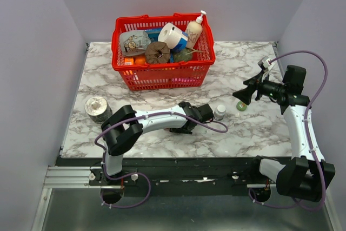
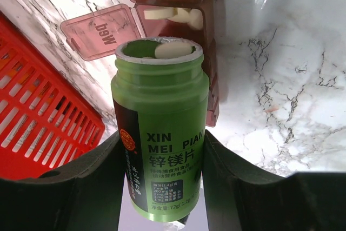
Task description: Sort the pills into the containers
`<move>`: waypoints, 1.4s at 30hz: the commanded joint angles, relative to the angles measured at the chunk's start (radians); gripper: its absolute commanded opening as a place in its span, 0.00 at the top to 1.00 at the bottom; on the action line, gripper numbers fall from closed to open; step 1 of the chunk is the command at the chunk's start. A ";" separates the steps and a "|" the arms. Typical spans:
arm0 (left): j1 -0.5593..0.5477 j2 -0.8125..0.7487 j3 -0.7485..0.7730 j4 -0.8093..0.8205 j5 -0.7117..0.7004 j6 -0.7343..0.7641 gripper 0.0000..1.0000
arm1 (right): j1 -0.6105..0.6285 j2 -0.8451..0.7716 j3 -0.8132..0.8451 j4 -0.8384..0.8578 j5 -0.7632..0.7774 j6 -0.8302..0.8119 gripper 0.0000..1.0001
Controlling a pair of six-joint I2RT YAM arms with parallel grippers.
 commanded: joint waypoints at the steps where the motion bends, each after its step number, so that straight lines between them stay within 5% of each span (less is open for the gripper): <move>1: -0.008 -0.008 -0.010 -0.004 -0.057 0.012 1.00 | -0.014 -0.001 0.030 -0.013 -0.037 -0.012 0.00; 27: 0.010 -0.101 -0.118 0.131 0.023 -0.069 1.00 | -0.024 0.012 0.030 -0.017 -0.045 -0.014 0.00; 42: 0.044 -0.265 -0.280 0.358 0.110 -0.164 1.00 | -0.024 0.030 0.027 -0.019 -0.040 -0.028 0.00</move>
